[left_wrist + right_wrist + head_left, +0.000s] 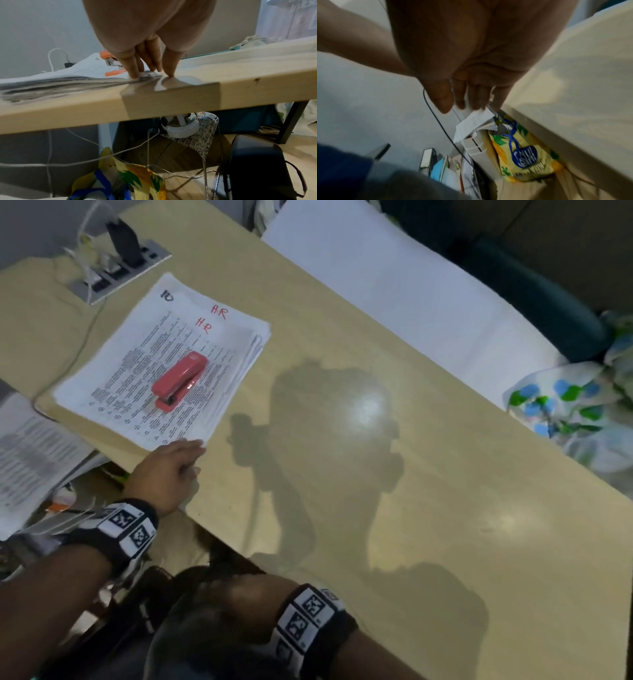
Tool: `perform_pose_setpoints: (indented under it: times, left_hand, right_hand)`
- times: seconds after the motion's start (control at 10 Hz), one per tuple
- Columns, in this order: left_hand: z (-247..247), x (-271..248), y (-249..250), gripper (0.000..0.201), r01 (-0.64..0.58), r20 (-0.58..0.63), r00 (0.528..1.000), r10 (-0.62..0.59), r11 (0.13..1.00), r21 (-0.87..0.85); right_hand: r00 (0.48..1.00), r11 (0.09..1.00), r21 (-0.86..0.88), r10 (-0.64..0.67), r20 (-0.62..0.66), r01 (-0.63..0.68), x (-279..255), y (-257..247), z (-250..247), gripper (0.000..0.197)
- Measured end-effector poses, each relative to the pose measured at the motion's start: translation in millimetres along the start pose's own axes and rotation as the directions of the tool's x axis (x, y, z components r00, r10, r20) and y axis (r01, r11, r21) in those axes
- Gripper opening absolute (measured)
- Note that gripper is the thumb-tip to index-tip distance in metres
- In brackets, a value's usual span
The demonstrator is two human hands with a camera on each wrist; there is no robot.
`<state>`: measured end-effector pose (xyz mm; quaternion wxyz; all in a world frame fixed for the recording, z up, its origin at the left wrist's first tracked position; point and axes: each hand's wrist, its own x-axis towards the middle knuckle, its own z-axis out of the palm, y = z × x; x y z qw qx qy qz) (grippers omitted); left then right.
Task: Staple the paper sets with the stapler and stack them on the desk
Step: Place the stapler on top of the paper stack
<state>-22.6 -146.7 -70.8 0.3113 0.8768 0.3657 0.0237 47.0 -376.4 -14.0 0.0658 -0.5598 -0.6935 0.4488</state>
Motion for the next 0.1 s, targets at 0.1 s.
perform_pose_setpoints:
  times: [0.1]
  left_hand:
    - [-12.7, -4.4, -6.8, 0.037, -0.019, -0.002, 1.000, 0.019, 1.000, -0.016]
  right_hand:
    - [0.990, 0.989, 0.027, 0.143, 0.000, -0.143, -5.5, -6.1, -33.3, 0.038]
